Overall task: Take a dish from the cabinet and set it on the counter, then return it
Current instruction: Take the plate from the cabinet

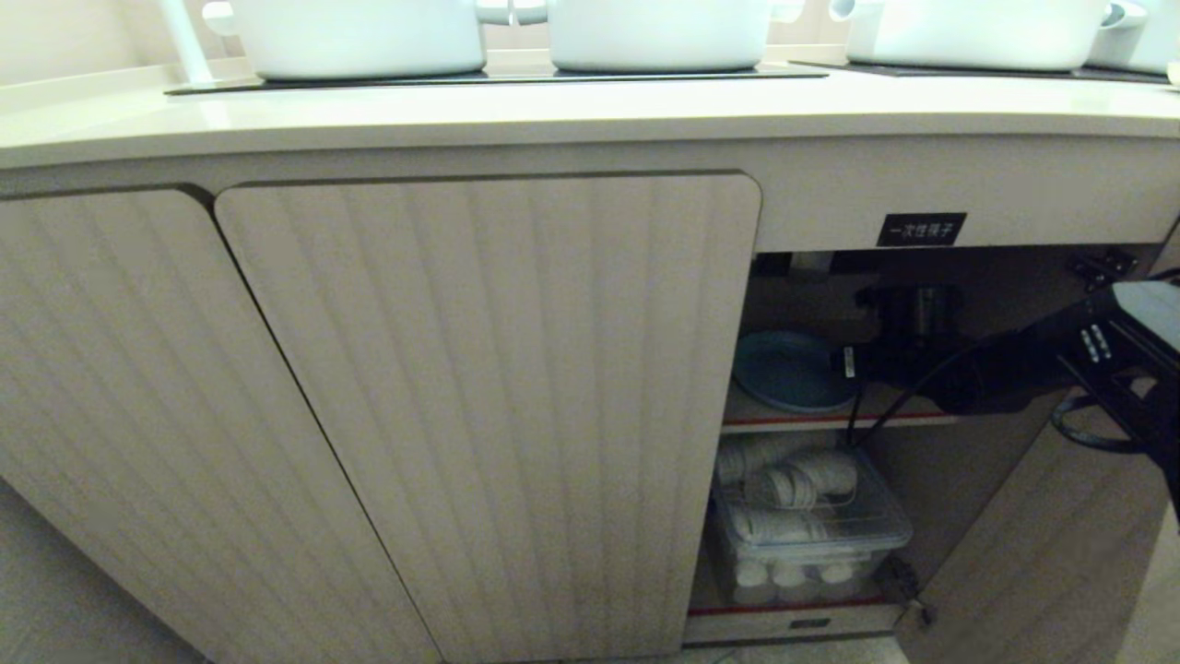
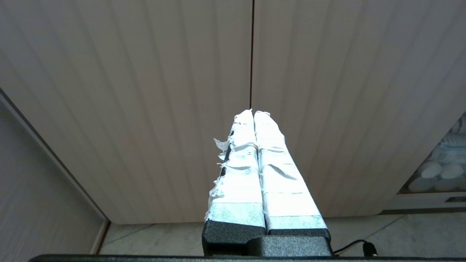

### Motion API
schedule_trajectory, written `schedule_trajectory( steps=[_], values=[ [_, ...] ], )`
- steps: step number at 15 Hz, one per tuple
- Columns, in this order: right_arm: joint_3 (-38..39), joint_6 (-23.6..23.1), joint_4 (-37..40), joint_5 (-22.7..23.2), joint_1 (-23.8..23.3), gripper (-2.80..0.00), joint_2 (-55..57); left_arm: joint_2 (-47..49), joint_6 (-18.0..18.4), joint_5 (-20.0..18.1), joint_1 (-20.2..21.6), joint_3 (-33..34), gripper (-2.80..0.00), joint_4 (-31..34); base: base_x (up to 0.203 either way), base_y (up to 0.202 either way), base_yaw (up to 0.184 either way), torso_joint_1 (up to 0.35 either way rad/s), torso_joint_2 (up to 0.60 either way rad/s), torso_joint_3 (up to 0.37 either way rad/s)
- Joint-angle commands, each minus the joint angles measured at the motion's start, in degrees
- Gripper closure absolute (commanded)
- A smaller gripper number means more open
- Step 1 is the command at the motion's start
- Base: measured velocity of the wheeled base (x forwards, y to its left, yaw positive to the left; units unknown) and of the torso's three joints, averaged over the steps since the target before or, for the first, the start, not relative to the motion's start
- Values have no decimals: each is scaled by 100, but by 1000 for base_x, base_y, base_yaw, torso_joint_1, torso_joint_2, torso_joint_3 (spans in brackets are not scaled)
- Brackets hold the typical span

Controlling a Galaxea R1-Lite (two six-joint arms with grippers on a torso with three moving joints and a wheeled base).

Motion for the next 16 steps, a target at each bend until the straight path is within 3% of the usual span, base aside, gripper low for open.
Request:
schedule_trajectory(
  steps=[1, 16],
  values=[
    [-14, -5, 28, -2, 2, -280, 11, -2, -2, 1, 0, 0, 0, 0, 0, 0, 0, 0, 0, 0],
    [-409, -5, 870, 7, -19, -280, 11, -2, -2, 0, 0, 0, 0, 0, 0, 0, 0, 0, 0, 0]
  ],
)
